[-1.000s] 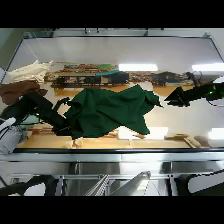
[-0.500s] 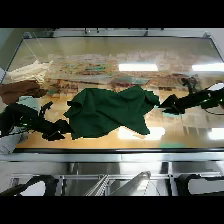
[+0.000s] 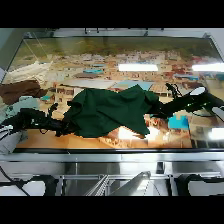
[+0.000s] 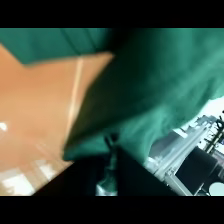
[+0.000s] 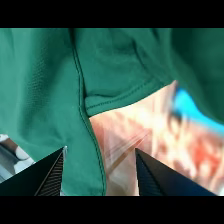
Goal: Fold the shirts.
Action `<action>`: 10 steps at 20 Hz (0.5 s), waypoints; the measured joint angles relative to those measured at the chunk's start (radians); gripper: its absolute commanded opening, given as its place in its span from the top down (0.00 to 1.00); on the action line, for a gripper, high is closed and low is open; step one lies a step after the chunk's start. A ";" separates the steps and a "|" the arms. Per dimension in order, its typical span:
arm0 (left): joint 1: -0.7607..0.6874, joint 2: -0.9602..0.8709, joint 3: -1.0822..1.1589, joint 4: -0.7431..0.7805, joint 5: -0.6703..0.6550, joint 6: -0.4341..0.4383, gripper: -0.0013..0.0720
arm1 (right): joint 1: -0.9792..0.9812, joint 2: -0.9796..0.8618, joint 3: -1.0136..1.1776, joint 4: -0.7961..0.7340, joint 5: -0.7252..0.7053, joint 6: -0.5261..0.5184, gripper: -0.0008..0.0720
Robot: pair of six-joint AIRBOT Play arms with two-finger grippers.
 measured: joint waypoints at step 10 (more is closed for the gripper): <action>0.000 0.051 -0.002 -0.029 -0.029 0.035 0.90 | 0.074 -0.035 -0.095 0.038 0.031 -0.009 0.56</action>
